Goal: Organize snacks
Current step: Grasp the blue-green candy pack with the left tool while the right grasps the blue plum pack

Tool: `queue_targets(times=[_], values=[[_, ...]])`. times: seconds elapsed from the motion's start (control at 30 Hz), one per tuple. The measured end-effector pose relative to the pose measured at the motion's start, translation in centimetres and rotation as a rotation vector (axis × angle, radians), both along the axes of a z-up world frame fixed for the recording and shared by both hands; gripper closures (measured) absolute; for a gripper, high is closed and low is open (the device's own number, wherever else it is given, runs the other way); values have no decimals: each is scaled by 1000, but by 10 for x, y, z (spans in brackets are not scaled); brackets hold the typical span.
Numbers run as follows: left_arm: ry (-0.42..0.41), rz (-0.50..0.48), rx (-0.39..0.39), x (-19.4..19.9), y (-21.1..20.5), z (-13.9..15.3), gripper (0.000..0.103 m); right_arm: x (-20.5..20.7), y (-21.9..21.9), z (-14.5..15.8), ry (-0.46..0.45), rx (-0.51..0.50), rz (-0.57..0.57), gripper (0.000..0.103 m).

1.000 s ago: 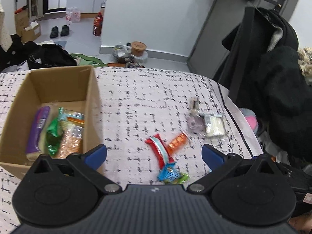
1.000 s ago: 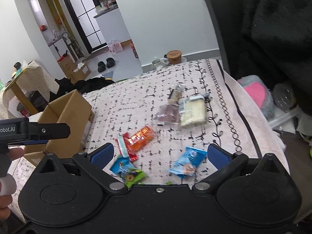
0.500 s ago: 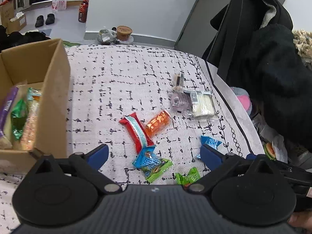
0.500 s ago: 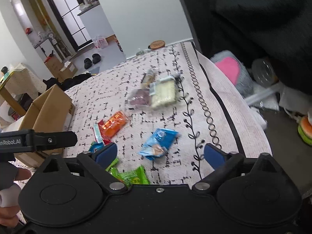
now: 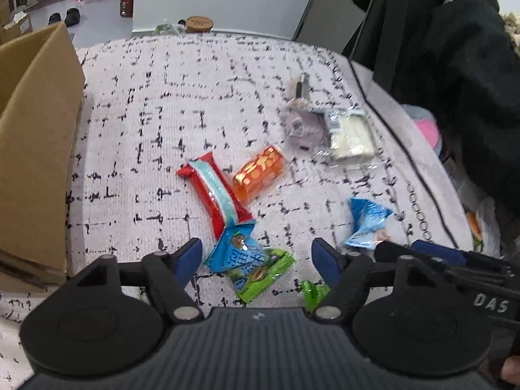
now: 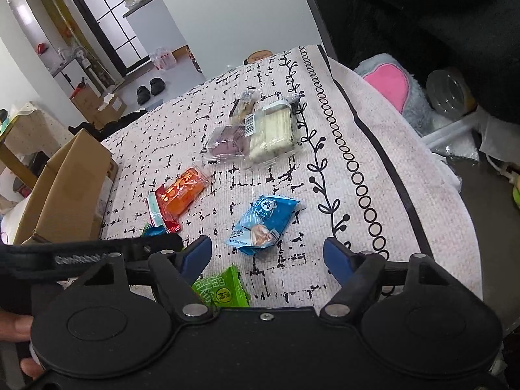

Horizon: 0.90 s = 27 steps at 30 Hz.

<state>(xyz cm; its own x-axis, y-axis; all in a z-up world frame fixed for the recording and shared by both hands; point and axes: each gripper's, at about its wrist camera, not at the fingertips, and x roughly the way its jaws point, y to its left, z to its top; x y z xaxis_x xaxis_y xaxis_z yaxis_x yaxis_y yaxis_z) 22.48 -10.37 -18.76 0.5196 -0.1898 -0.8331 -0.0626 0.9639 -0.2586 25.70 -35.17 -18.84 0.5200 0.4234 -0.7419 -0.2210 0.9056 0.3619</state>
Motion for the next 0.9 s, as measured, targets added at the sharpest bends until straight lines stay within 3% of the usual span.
queue_targets(times=[0.23, 0.33, 0.5, 0.9], values=[[-10, -37, 56, 0, -7, -8, 33, 8, 5, 0, 2, -11, 5, 29], [-15, -42, 66, -1, -6, -8, 49, 13, 9, -1, 0, -14, 4, 29], [-16, -79, 68, -1, -7, -6, 59, 18, 18, -2, -10, -39, -11, 28], [-46, -51, 14, -1, 10, 14, 61, 26, 32, -6, -3, -57, -39, 31]])
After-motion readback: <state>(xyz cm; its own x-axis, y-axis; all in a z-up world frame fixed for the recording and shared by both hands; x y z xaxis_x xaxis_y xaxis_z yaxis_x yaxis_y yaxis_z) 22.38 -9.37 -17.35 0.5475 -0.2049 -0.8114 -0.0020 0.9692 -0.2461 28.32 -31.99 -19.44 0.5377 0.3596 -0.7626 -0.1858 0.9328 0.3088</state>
